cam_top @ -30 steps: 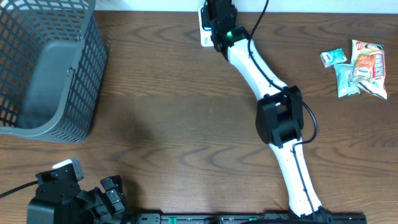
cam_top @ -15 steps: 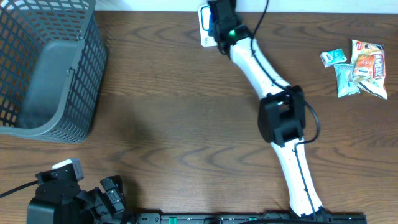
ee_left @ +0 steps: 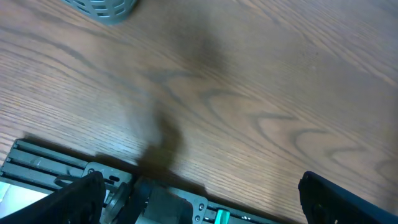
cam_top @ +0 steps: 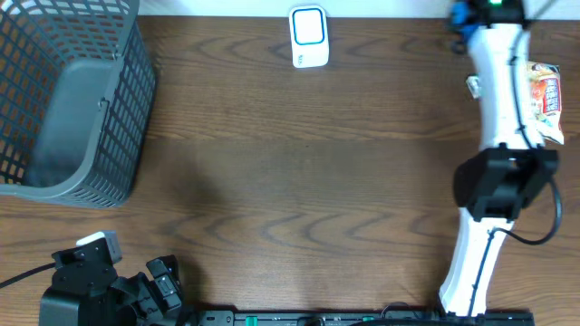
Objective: Scan the item barcode
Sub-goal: 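Carry the Zam-Buk tin to the right table edge and release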
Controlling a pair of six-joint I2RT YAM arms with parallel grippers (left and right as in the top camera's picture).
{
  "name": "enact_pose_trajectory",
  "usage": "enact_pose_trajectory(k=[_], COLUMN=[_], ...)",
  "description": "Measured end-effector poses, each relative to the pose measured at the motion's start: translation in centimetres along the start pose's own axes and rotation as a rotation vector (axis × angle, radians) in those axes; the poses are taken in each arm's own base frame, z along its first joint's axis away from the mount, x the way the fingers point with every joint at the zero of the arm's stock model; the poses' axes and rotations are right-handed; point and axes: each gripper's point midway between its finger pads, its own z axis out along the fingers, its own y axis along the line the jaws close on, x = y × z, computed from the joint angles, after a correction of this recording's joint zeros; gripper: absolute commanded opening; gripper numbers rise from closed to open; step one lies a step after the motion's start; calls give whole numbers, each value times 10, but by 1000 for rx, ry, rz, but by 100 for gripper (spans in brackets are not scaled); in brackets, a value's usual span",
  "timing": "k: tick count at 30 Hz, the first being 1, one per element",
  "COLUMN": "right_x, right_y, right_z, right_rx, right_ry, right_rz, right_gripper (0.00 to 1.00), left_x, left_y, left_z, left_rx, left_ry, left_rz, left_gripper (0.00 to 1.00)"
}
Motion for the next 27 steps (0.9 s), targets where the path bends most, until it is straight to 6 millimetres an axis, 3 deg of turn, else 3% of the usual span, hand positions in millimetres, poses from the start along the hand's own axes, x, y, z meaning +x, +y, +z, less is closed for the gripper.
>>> enact_pose_trajectory(k=[3,6,8,13,18,23,27], right_x=[7,9,11,27,47,59,49], right_y=[-42,-70,-84,-105,-102,-97,-100], right_z=[17,26,32,37,32,3,-55], right_rx=[81,111,115,107,68,-12,-111], right_ry=[67,104,132,225,317,397,384], right_rz=[8,40,58,69,55,76,112], right_gripper=[85,97,99,99,99,99,99], left_x=[0,0,0,0,0,0,0], left_y=[0,0,0,0,0,0,0], left_z=[0,0,0,0,0,0,0], left_rx=[0,0,0,0,0,0,0], left_ry=[0,0,0,0,0,0,-1], left_rz=[0,0,0,0,0,0,0], left_gripper=[97,98,98,98,97,98,98])
